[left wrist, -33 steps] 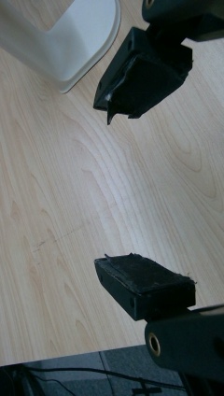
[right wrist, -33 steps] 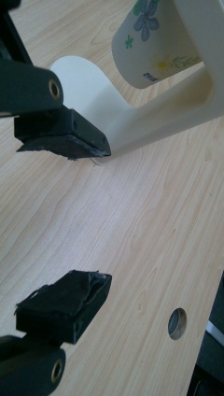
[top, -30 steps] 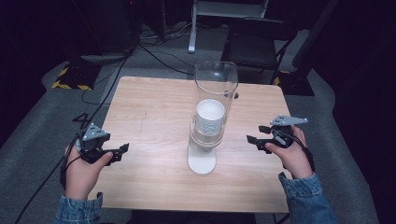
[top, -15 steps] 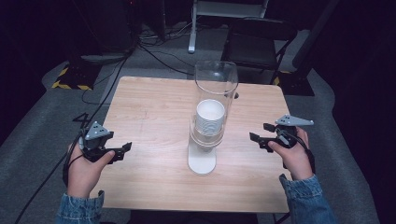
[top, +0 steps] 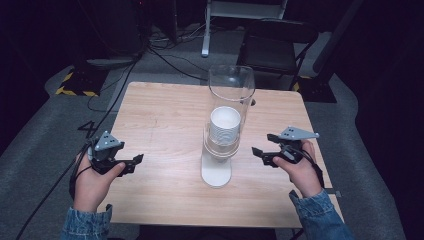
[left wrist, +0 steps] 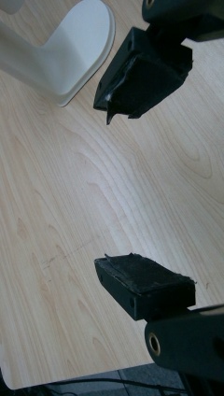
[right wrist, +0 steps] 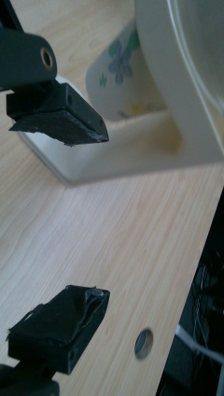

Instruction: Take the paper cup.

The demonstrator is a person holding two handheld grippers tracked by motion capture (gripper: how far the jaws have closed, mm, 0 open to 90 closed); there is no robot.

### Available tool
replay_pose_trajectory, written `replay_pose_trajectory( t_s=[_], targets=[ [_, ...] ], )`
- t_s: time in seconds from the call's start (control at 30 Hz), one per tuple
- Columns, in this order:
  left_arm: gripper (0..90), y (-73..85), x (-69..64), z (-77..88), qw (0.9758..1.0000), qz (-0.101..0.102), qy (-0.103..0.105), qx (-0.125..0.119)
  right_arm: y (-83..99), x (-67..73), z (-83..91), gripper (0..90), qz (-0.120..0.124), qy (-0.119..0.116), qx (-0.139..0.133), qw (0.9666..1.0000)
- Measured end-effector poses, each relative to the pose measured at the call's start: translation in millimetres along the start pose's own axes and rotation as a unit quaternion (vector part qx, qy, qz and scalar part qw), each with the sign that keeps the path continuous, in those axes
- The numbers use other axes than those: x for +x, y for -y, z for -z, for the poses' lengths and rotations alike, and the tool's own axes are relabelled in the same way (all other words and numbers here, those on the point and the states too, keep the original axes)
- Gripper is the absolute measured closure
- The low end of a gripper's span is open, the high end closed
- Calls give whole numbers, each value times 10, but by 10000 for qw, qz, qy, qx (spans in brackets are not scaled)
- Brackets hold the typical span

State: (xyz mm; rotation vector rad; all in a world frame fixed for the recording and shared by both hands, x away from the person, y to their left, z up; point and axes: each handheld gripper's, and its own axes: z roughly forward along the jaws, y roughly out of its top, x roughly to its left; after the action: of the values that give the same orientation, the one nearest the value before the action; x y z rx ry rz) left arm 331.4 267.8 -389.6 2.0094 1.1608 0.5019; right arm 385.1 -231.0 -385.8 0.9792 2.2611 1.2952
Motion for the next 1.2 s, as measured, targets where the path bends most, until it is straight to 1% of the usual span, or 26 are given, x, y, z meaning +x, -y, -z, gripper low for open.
replay_pose_trajectory(
  t_s=[0.1,0.13,0.17,0.2,0.23,0.27,0.3,0.33,0.4,0.47,0.5,0.53,0.57,0.6,0.63,0.67,0.7,0.8,0.83,0.9,0.97,1.0,1.03,1.07,1.2],
  targets=[
    [213,2,2,-12,10000,-15,24,13,-8,115,-81,206,147,-228,25,9996],
    [213,3,4,-12,10000,-13,21,24,-8,152,-109,209,142,-305,41,9994],
    [213,6,5,-17,10000,-7,32,33,2,221,-164,209,132,-435,39,9990],
    [213,6,5,-17,10000,-7,32,33,2,221,-164,209,132,-435,39,9990],
    [213,7,4,-22,10000,-25,34,41,16,297,-222,199,234,-596,44,9979],
    [213,7,4,-22,10000,-25,34,41,16,297,-222,199,234,-596,44,9979],
    [213,7,-3,-25,10000,-12,48,51,21,367,-273,181,329,-732,15,9968],
    [213,7,-3,-25,10000,-12,48,51,21,367,-273,181,329,-732,15,9968],
    [213,6,-6,-31,10000,-39,50,47,22,437,-317,166,423,-815,-82,9957],
    [213,6,-9,-38,10000,-43,63,56,28,489,-351,161,447,-859,-207,9951],
    [213,6,-10,-43,9999,-54,68,64,39,533,-385,159,358,-913,-342,9946],
    [213,6,-10,-47,9999,-55,76,76,43,560,-406,158,275,-991,-422,9938],
    [213,7,-8,-53,9999,-64,83,67,43,560,-406,158,275,-991,-422,9938],
    [213,9,-9,-60,9999,-55,104,75,49,617,-459,155,345,-1018,-508,9929],
    [213,9,-8,-61,9999,-63,110,91,52,635,-479,155,418,-969,-545,9929],
    [213,9,-8,-61,9999,-63,110,91,52,635,-479,155,418,-969,-545,9929],
    [213,9,-8,-62,9999,-64,113,92,59,655,-504,155,486,-913,-608,9928],
    [213,9,-6,-60,9999,-58,115,76,81,714,-576,155,500,-802,-735,9928],
    [213,11,2,-56,9999,-62,112,73,90,745,-612,155,553,-727,-797,9926],
    [213,15,2,-54,9999,-37,107,90,93,757,-626,155,547,-698,-837,9925],
    [213,17,7,-59,9999,-55,107,101,99,799,-678,155,532,-569,-992,9920],
    [213,17,7,-59,9999,-55,107,101,99,799,-678,155,532,-569,-992,9920],
    [213,18,7,-63,9999,-54,114,99,98,814,-703,155,483,-507,-1110,9913],
    [213,19,4,-69,9999,-39,125,93,98,814,-703,155,483,-507,-1110,9913],
    [213,19,2,-75,9998,-42,137,111,83,825,-724,181,395,-458,-1384,9885]
  ],
)
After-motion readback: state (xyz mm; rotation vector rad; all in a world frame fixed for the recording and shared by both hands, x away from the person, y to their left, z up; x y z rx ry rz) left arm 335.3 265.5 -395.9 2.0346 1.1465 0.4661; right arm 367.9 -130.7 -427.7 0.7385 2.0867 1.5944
